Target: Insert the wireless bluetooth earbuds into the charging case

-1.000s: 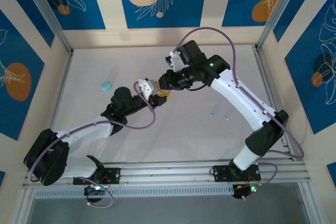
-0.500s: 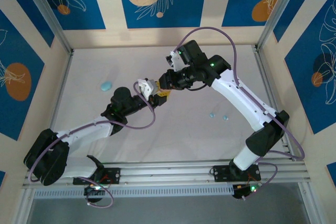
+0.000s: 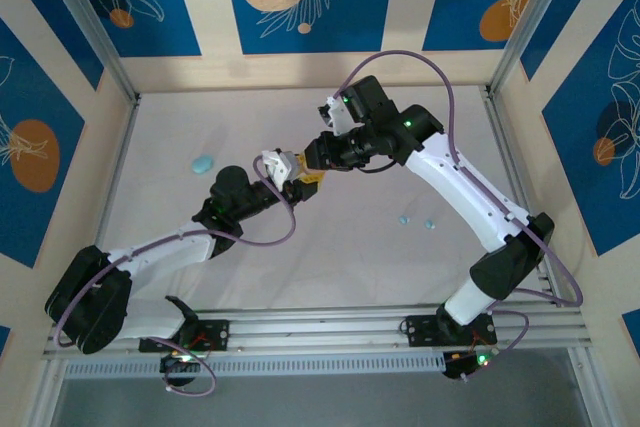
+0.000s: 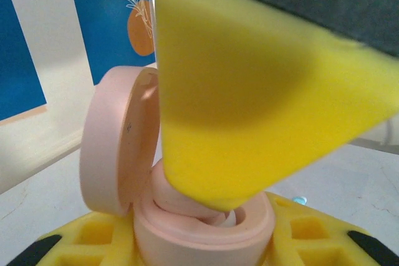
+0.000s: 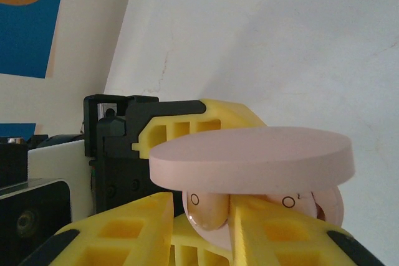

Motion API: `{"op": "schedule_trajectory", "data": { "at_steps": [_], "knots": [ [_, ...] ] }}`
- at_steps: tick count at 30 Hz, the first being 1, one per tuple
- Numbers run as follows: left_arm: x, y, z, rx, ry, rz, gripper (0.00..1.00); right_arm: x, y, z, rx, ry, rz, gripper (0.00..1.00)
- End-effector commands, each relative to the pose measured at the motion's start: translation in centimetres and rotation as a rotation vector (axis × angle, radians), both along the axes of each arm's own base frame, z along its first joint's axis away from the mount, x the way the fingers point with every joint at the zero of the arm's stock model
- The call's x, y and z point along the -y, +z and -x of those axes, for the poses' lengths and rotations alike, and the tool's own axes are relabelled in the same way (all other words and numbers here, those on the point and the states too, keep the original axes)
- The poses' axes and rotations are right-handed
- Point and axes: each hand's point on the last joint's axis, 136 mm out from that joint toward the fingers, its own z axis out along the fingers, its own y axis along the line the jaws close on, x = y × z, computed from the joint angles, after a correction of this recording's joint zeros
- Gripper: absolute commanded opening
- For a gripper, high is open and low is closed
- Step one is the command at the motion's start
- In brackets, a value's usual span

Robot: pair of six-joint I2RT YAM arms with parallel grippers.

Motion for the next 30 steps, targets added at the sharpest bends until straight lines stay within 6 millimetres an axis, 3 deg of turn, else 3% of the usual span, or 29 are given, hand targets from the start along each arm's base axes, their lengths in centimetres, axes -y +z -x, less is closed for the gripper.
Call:
{"op": "schedule_trajectory", "data": {
  "at_steps": [1, 10, 16, 22, 30],
  "knots": [
    [0.2, 2.9, 0.6, 0.068, -0.02, 0.07, 0.37, 1.1, 1.2, 0.9, 0.002, -0.016, 0.002, 0.3],
    [0.1, 2.9, 0.6, 0.071, -0.014, 0.069, 0.37, 1.5, 3.0, 1.7, 0.041, -0.007, -0.042, 0.33],
    [0.2, 2.7, 0.8, 0.068, -0.025, 0.064, 0.37, 1.9, 6.6, 2.3, 0.159, 0.009, -0.156, 0.34],
    [0.8, 2.9, 2.0, 0.072, -0.105, 0.059, 0.37, 5.2, 7.3, -1.5, 0.203, -0.135, -0.163, 0.43],
    [1.0, 3.7, 3.3, 0.071, -0.168, 0.059, 0.37, 2.6, 5.1, -3.9, 0.046, -0.032, -0.167, 0.5]
  ]
}}
